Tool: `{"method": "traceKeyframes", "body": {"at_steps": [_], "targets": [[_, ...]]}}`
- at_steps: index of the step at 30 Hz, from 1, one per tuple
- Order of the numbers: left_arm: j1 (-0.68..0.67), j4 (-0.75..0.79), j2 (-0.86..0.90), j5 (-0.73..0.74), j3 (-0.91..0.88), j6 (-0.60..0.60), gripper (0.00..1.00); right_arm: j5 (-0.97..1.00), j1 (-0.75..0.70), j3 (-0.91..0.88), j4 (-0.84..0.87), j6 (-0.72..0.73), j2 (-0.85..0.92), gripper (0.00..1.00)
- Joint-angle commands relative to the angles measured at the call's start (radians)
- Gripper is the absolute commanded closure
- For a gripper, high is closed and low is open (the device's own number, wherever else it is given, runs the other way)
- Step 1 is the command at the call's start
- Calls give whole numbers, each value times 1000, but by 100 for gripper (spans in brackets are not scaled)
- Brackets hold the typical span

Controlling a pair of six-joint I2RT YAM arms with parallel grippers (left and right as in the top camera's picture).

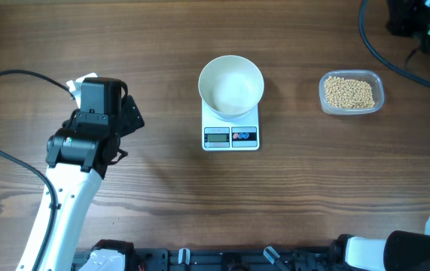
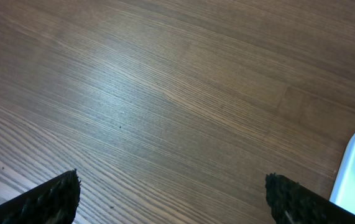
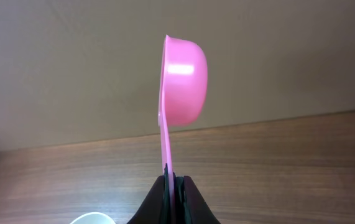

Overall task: Scoop item into bowl and weigh 150g on scale
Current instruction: 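Raise the pink scoop high with the right gripper, away from the tub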

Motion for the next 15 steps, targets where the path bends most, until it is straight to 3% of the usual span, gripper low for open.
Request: {"method": "traceKeyframes", "body": {"at_steps": [1,15], "targets": [[7,0,2,-16,-1,4,0,-100,-33,15,9,-55,-12,96],[7,0,2,-16,-1,4,0,-142,-48,15,-9,35,-12,96]]}}
